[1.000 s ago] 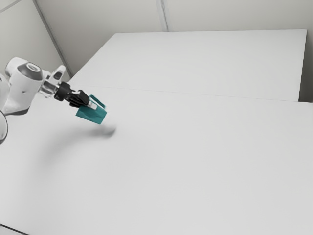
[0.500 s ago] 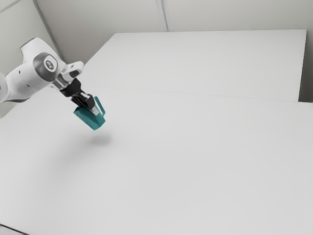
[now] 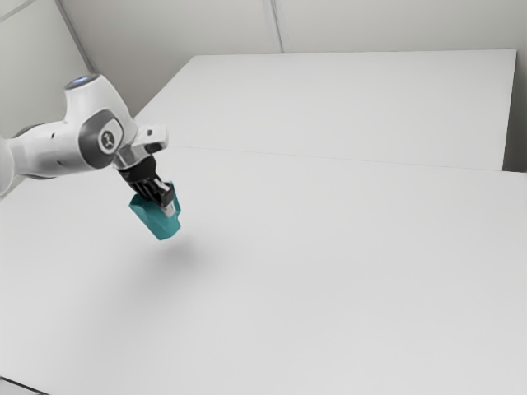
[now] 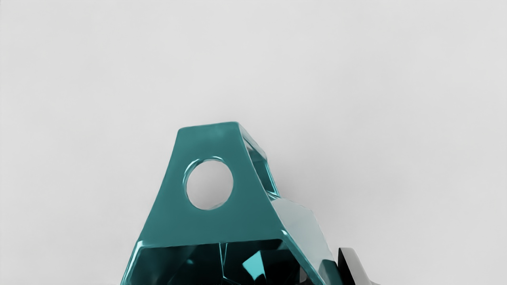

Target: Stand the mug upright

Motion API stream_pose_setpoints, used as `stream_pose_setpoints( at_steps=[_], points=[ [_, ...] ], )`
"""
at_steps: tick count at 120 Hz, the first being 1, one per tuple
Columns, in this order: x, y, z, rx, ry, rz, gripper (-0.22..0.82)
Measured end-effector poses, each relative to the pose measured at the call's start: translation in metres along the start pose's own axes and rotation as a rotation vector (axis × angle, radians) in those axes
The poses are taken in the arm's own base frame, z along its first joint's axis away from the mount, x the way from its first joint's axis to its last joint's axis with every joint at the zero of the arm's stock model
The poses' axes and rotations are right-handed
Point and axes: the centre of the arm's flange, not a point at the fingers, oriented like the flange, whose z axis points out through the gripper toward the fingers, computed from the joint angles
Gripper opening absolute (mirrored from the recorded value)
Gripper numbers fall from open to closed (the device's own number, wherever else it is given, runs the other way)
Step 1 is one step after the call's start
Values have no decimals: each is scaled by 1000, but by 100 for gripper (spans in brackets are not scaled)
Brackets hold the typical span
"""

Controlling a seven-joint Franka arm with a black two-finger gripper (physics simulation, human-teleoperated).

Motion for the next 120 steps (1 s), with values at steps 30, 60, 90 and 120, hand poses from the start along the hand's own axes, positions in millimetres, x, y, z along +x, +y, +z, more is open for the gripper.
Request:
stream_pose_setpoints(
  at_steps=[30, 60, 90, 120],
  points=[
    [-4, 28, 8, 79, -21, -34, -17],
    [-12, 58, 27, 130, -52, -76, -17],
    [-19, 81, 38, 165, -54, -134, -17],
    [-31, 92, 55, 175, -62, -207, -17]
  ],
)
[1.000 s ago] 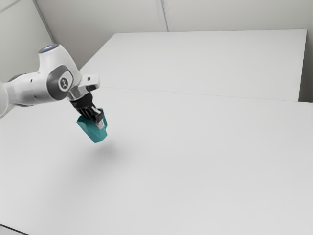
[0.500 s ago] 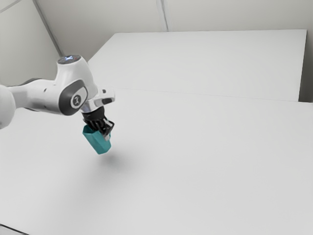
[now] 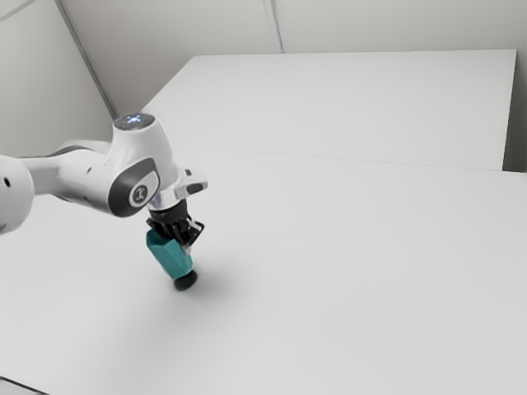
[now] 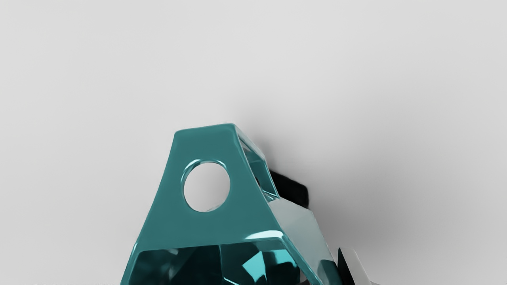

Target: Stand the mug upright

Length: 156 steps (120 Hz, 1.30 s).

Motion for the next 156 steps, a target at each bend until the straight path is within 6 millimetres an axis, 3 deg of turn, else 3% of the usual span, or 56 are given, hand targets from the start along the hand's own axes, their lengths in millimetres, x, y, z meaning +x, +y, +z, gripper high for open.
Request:
stream_pose_setpoints(
  at_steps=[83, 93, 121, 156],
  points=[
    [-6, 15, 31, 1, -12, -135, -17],
    [-6, 19, 33, -3, -12, -140, -11],
    [-7, 31, 29, -8, 10, -134, 18],
    [-6, 36, -19, 9, 96, -136, 31]
  ],
)
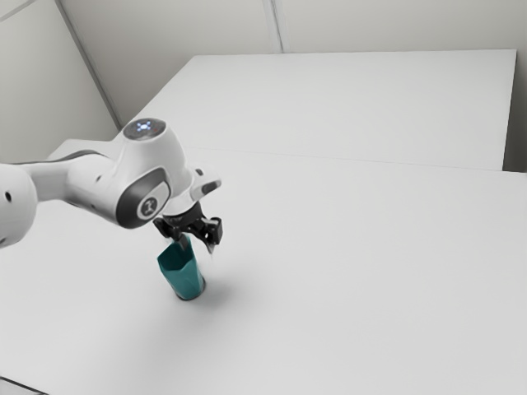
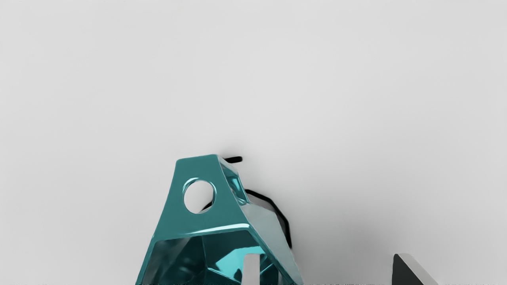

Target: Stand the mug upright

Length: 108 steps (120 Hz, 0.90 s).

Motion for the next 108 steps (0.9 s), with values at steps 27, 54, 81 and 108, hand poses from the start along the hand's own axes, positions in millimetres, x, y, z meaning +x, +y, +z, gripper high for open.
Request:
stream_pose_setpoints(
  at_steps=[27, 54, 81, 108],
  points=[
    [39, 5, -65, -14, 18, 0, 46],
    [72, 6, -103, -36, -45, 7, 55],
    [99, -15, -154, -45, -64, 11, 59],
    [106, -21, -198, -39, -68, 46, 60]
  ],
)
